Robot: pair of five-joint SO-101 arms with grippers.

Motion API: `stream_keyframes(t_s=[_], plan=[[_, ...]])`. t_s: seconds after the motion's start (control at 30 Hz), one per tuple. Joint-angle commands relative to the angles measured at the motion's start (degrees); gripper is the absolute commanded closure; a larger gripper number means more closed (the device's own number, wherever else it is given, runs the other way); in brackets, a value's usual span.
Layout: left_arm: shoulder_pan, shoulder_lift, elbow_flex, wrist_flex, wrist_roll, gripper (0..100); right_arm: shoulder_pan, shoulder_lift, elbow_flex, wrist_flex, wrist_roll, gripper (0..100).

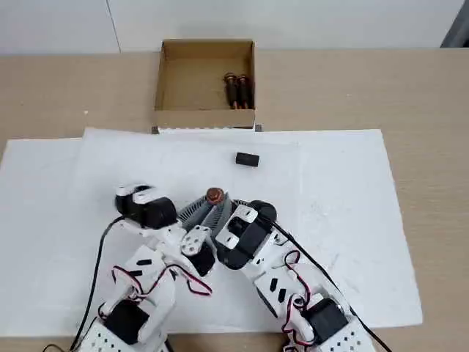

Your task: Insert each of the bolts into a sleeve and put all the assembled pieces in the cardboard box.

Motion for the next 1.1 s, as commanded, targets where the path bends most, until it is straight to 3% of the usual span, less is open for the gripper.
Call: stream_keyframes(t_s=[0.0,0.23,0.47,0.9,1.07], plan=[[2.3,-0.5,0.0,2.5,0.7,99,0.9,-0.8,0.8,-2.2,0.5,99.5],[2.2,-0.5,-0.1,10.8,-0.3,99,0.9,-0.8,0.9,-2.2,0.5,99.5],[-0.6,-0.5,-0.1,11.6,-5.8,78,0.9,-0.8,0.9,-2.2,0.5,99.5],[-3.9,-0.4,-6.4,12.0,-9.2,78,1.0,-0.8,0.9,-1.7,0.2,99.5],[-4.7,-0.4,-11.8,15.6,-9.2,78,1.2,-0.8,0.9,-1.7,0.2,99.5]])
